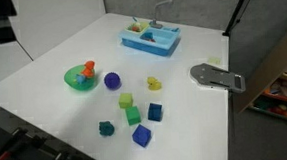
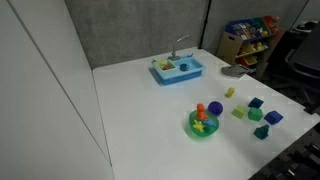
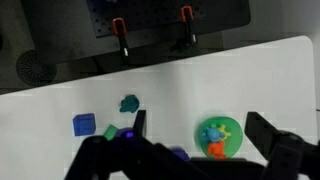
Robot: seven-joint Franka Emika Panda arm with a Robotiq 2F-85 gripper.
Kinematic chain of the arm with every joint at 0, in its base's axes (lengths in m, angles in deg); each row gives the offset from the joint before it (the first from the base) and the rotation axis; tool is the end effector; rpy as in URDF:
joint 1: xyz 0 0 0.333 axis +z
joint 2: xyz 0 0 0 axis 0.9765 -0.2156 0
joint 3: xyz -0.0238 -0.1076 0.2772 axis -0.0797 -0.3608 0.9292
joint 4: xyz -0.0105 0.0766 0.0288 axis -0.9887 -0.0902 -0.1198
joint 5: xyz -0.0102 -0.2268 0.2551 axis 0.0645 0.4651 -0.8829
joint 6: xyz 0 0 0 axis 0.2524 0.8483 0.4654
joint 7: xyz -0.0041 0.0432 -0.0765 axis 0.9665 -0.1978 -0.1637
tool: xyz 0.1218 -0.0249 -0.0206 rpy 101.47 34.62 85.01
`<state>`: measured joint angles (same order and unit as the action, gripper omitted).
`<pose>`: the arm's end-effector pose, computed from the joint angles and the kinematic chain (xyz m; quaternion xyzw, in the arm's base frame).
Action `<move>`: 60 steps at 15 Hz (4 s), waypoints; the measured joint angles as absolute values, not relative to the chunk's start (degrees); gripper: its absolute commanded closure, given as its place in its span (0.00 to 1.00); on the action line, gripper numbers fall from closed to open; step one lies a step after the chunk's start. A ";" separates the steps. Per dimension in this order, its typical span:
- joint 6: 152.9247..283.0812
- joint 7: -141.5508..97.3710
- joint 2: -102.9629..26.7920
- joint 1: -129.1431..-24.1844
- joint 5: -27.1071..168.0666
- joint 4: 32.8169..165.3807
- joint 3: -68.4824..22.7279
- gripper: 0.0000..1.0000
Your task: Pick up the orange toy from the green bowl and put it on the table
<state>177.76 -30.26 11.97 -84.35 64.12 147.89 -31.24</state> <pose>0.2866 -0.0964 0.4593 -0.9820 0.1152 0.1032 0.1084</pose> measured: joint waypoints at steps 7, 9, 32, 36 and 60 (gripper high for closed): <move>177.79 -30.26 11.76 -84.35 64.11 147.89 -30.97 0.00; 178.04 -30.26 11.06 -84.33 64.01 147.78 -30.23 0.00; 196.62 -20.02 -23.93 -76.22 61.52 130.02 -17.27 0.00; 200.94 -20.14 -28.33 -74.70 63.68 127.07 -16.42 0.00; 215.43 -20.40 -45.04 -72.01 74.54 125.33 -16.19 0.00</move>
